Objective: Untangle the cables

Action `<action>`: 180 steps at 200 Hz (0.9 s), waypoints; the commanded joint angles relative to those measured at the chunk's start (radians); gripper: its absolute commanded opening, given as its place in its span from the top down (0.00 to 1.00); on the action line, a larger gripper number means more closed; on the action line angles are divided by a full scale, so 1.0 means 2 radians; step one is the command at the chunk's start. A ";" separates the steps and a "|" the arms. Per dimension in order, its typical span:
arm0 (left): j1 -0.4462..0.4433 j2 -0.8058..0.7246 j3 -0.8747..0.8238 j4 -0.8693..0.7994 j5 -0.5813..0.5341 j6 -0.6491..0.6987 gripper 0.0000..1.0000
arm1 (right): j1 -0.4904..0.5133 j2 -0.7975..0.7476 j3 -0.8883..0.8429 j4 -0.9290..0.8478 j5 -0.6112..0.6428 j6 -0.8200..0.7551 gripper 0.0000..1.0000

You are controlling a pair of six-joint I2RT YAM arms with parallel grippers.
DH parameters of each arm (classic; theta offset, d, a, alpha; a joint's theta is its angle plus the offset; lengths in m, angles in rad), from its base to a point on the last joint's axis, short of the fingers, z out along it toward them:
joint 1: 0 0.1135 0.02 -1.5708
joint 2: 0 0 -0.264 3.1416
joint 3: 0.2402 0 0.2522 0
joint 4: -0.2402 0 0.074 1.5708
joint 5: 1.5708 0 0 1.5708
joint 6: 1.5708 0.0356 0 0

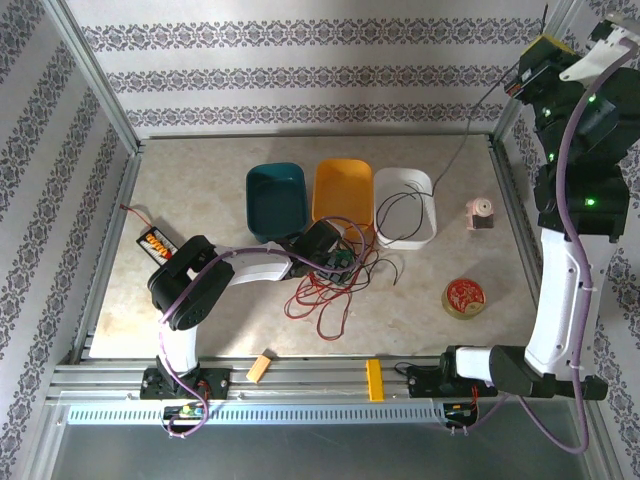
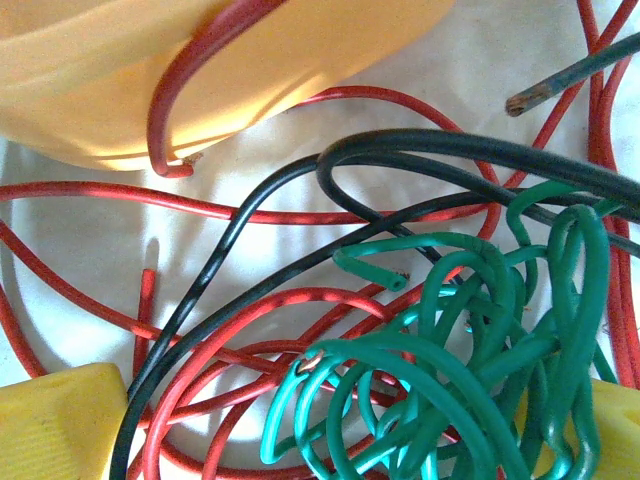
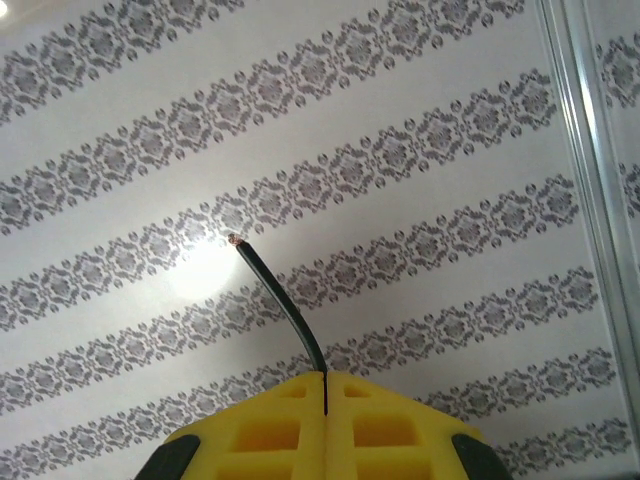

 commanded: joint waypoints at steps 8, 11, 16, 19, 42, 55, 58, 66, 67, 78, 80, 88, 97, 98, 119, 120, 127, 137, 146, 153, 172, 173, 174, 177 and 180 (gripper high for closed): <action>0.008 0.024 -0.031 -0.106 -0.025 0.005 0.01 | -0.005 0.012 0.023 0.011 -0.021 0.008 1.00; 0.008 0.024 -0.031 -0.106 -0.024 0.005 0.01 | -0.005 0.014 0.022 0.011 -0.023 0.010 1.00; 0.008 0.024 -0.031 -0.106 -0.025 0.005 0.01 | -0.005 0.017 0.014 0.011 -0.030 0.014 1.00; 0.008 0.024 -0.031 -0.105 -0.025 0.005 0.01 | -0.005 0.018 0.010 0.012 -0.033 0.017 1.00; 0.008 0.023 -0.029 -0.106 -0.025 0.005 0.01 | -0.002 0.023 -0.041 0.021 -0.048 0.037 1.00; 0.008 0.022 -0.027 -0.107 -0.026 0.006 0.01 | 0.004 0.021 -0.074 0.028 -0.038 0.033 1.00; 0.008 0.021 -0.027 -0.107 -0.026 0.006 0.01 | 0.006 0.020 -0.081 0.029 -0.035 0.032 1.00; 0.008 0.021 -0.026 -0.108 -0.027 0.006 0.01 | 0.010 0.018 -0.097 0.032 -0.025 0.027 1.00; 0.008 0.021 -0.026 -0.108 -0.027 0.006 0.01 | 0.010 0.017 -0.098 0.033 -0.023 0.027 1.00; 0.008 0.020 -0.025 -0.107 -0.026 0.006 0.01 | 0.017 0.017 -0.110 0.033 -0.011 0.017 1.00; 0.008 0.020 -0.025 -0.107 -0.026 0.006 0.01 | 0.018 0.017 -0.111 0.033 -0.010 0.015 1.00; 0.008 0.022 -0.024 -0.108 -0.025 0.006 0.01 | 0.023 0.017 -0.115 0.033 -0.003 0.008 1.00; 0.008 0.022 -0.022 -0.108 -0.025 0.006 0.01 | 0.028 0.018 -0.115 0.031 0.006 0.000 1.00; 0.008 0.023 -0.022 -0.108 -0.025 0.006 0.01 | 0.029 0.018 -0.115 0.031 0.007 -0.002 1.00; 0.008 0.024 -0.018 -0.110 -0.025 0.006 0.01 | 0.038 0.021 -0.104 0.029 0.021 -0.018 1.00; 0.008 0.024 -0.018 -0.110 -0.025 0.006 0.01 | 0.038 0.021 -0.103 0.029 0.022 -0.018 1.00; 0.008 0.024 -0.017 -0.110 -0.025 0.006 0.01 | 0.039 0.021 -0.096 0.028 0.026 -0.025 1.00; 0.008 0.024 -0.017 -0.110 -0.025 0.006 0.01 | 0.042 0.024 -0.083 0.027 0.035 -0.034 1.00; 0.008 0.024 -0.016 -0.110 -0.024 0.006 0.01 | 0.044 0.026 -0.069 0.024 0.044 -0.044 1.00; 0.008 0.024 -0.016 -0.110 -0.024 0.005 0.01 | 0.046 0.027 -0.060 0.025 0.053 -0.052 1.00; 0.008 0.024 -0.016 -0.110 -0.025 0.005 0.01 | 0.055 0.029 -0.038 0.027 0.068 -0.073 1.00; 0.008 0.024 -0.016 -0.110 -0.024 0.005 0.01 | 0.055 0.029 -0.037 0.028 0.068 -0.074 1.00; 0.008 0.024 -0.016 -0.110 -0.024 0.005 0.01 | 0.056 0.028 -0.037 0.028 0.069 -0.075 1.00; 0.008 0.024 -0.016 -0.110 -0.025 0.005 0.01 | 0.058 0.029 -0.034 0.029 0.071 -0.079 1.00; 0.008 0.025 -0.016 -0.110 -0.025 0.005 0.01 | 0.060 0.028 -0.033 0.031 0.073 -0.082 1.00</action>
